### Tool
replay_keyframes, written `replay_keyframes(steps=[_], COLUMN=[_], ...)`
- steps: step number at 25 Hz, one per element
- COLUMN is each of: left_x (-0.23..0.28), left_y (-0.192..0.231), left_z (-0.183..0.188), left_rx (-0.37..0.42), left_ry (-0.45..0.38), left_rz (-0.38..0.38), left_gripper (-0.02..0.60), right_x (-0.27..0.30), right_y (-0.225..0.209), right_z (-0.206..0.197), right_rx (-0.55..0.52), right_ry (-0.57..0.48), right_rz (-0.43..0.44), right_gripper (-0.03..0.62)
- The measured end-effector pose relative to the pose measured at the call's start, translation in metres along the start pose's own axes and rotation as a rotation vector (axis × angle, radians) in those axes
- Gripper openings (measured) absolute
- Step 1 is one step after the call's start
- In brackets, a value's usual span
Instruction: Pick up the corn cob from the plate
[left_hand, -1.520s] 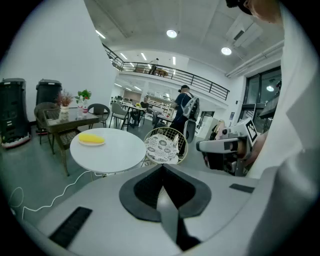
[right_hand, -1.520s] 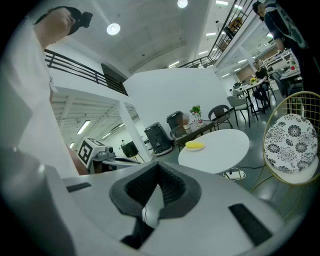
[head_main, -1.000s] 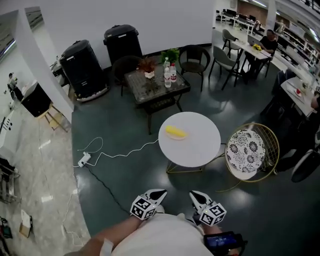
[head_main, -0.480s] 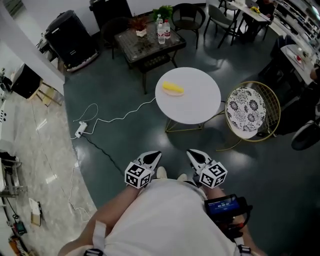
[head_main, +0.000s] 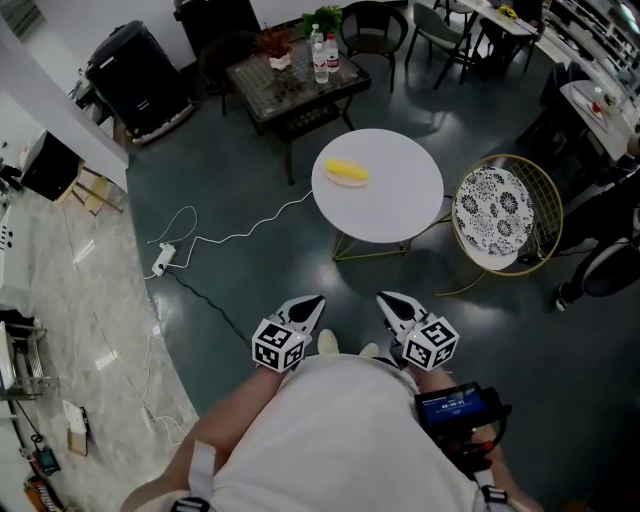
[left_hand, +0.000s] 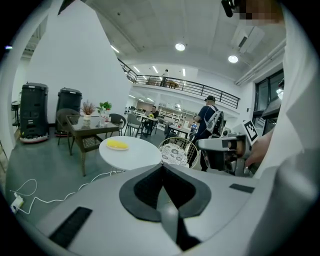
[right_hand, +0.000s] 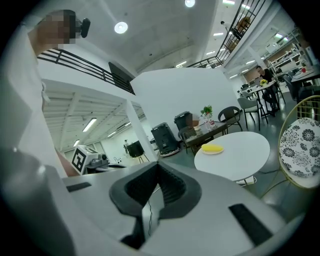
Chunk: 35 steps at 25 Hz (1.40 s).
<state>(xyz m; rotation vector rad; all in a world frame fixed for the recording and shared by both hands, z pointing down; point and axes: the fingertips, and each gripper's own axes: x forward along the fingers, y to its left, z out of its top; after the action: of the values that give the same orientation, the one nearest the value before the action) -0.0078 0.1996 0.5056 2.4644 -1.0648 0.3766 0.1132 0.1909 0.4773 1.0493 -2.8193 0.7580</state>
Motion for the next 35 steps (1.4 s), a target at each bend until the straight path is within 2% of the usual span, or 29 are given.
replay_keyframes(steps=[18,35], left_x=[0.003,0.006], left_y=[0.009,0.044], left_z=[-0.002,0.006], left_rx=[0.004,0.001], left_ry=[0.022,0.022], left_rz=[-0.014,-0.039], left_gripper=[0.008,0.008], right_x=[0.006,0.036], right_y=[-0.005,-0.007], right_z=[-0.004,0.0], right_rx=[0.018,0.019], right_ry=[-0.001,0.012], right_rz=[-0.029,-0.068], right_gripper=[0.008,0.008])
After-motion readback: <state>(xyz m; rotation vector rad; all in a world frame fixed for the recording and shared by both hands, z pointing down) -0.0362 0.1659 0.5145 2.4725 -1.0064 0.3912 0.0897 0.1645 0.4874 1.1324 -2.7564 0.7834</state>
